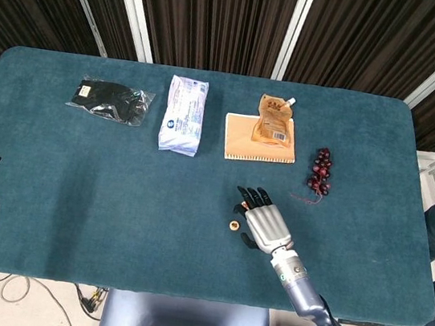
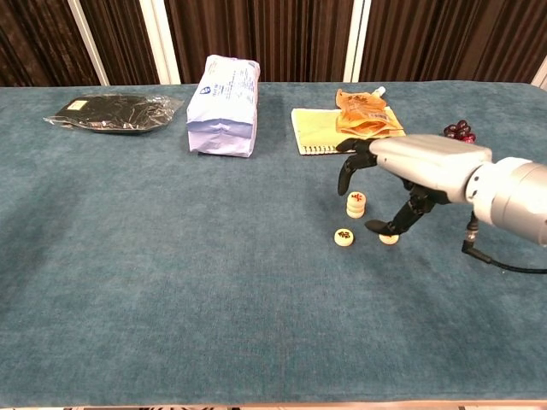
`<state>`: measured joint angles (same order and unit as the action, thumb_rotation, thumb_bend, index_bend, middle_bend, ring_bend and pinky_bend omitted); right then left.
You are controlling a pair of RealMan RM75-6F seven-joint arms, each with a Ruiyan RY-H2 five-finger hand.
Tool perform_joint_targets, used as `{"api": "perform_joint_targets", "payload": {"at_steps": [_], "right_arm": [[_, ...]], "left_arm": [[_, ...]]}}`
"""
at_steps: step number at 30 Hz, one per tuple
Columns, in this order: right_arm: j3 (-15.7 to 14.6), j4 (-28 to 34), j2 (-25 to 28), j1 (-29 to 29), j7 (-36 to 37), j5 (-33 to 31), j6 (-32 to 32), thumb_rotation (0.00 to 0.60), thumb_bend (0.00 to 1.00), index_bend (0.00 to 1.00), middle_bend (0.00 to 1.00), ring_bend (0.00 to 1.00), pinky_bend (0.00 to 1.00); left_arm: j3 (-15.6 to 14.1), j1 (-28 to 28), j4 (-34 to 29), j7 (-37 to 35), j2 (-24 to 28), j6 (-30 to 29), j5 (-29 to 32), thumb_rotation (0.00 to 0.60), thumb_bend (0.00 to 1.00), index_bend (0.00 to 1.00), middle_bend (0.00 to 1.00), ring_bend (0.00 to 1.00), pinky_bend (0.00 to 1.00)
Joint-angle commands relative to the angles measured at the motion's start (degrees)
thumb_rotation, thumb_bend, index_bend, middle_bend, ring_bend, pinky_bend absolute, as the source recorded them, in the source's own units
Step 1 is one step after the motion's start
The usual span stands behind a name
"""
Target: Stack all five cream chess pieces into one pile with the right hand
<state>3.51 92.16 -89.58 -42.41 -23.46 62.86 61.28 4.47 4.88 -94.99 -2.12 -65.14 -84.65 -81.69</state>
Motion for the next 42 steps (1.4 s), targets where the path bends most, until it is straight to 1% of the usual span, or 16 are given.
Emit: {"api": "perform_joint_targets", "payload": {"at_steps": [1,11,16,30,42], "right_arm": [[0.2,-0.8,-1.0,-0.1,0.1,0.2,-1.0,0.600,0.41,0.34,0.00,0.00,0.00],[1.8,-4.5,-3.8,-1.8,-0.6,-0.5,-4.9,0.600,0.41,0.34,0.00,0.00,0.00],[2.7,-6.3,-4.8,-2.1,0.5,-1.8,-6.7,0.600,0.41,0.34,0.00,0.00,0.00],[2.4,-11.0,-6.2,-1.9,2.4,0.1,-8.4,0.600,0.41,0.34,0.00,0.00,0.00],[2.4,-13.3,-6.5,-1.6,4.3,1.3,-9.8,0.600,0.41,0.39,0.00,0.00,0.00]], "left_arm": [[0.0,0.0,0.0,0.1,0.0,0.0,0.0,0.600,0.62,0.14,0.00,0.00,0.00],[0.0,0.0,0.2,0.0,0.0,-0.1,-0.1,0.600,0.62,0.13,0.00,0.00,0.00],[0.1,0.0,0.3,-0.2,0.1,-0.1,-0.1,0.600,0.62,0.14,0.00,0.00,0.00],[0.0,0.1,0.4,0.2,0.0,-0.2,-0.2,0.600,0.62,0.14,0.00,0.00,0.00],[0.1,0.1,0.4,0.3,0.0,-0.2,-0.2,0.600,0.62,0.14,0.00,0.00,0.00]]}}
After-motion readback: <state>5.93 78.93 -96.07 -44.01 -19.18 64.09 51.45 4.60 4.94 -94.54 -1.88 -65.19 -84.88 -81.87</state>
